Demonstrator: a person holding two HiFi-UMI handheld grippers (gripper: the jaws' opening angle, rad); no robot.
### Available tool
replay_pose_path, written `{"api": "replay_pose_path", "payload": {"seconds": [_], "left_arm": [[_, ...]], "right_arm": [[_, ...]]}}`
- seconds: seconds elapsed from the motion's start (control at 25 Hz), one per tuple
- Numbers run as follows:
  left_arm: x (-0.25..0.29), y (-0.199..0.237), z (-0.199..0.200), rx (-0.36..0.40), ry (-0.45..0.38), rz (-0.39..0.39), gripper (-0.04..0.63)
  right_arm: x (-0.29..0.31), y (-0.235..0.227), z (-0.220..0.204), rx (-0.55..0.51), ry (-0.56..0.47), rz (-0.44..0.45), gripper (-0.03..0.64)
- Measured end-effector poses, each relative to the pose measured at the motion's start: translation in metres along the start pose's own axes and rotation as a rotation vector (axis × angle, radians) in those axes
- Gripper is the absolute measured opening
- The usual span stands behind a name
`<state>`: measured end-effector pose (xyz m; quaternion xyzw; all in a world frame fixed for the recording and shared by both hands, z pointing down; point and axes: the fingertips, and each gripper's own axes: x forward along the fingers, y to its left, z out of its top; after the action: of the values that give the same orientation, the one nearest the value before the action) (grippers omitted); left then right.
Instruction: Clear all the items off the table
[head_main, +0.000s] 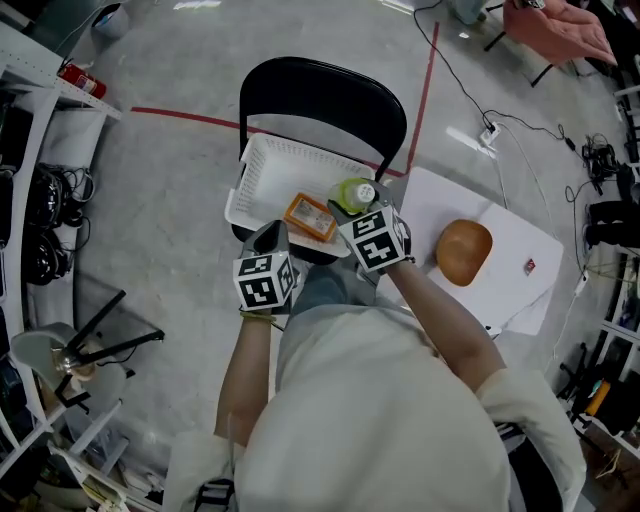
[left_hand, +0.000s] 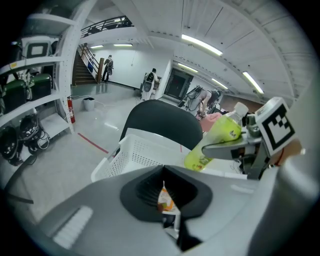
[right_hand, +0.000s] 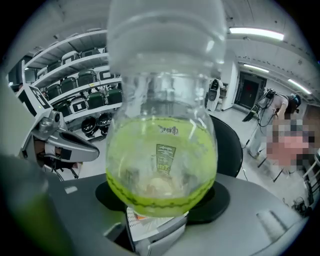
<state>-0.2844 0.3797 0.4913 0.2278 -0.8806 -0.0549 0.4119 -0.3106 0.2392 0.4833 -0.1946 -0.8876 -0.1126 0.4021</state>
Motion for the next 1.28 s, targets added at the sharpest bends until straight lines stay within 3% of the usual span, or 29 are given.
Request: {"api": "replay_pose_path", "payload": {"seconds": [0.52, 1.28], "left_arm": [[0.007, 0.041, 0.0, -0.086, -0.004, 0.065, 0.009], [0.043, 0.09, -0.009, -0.216, 0.007, 0.114, 0.009]], "right_arm": [[0.068, 0.033, 0.031, -0.078, 0.023, 0.106, 0.285], [0.178, 0.052, 0.035, -0.132, 0.078, 0.163, 0.285]]}}
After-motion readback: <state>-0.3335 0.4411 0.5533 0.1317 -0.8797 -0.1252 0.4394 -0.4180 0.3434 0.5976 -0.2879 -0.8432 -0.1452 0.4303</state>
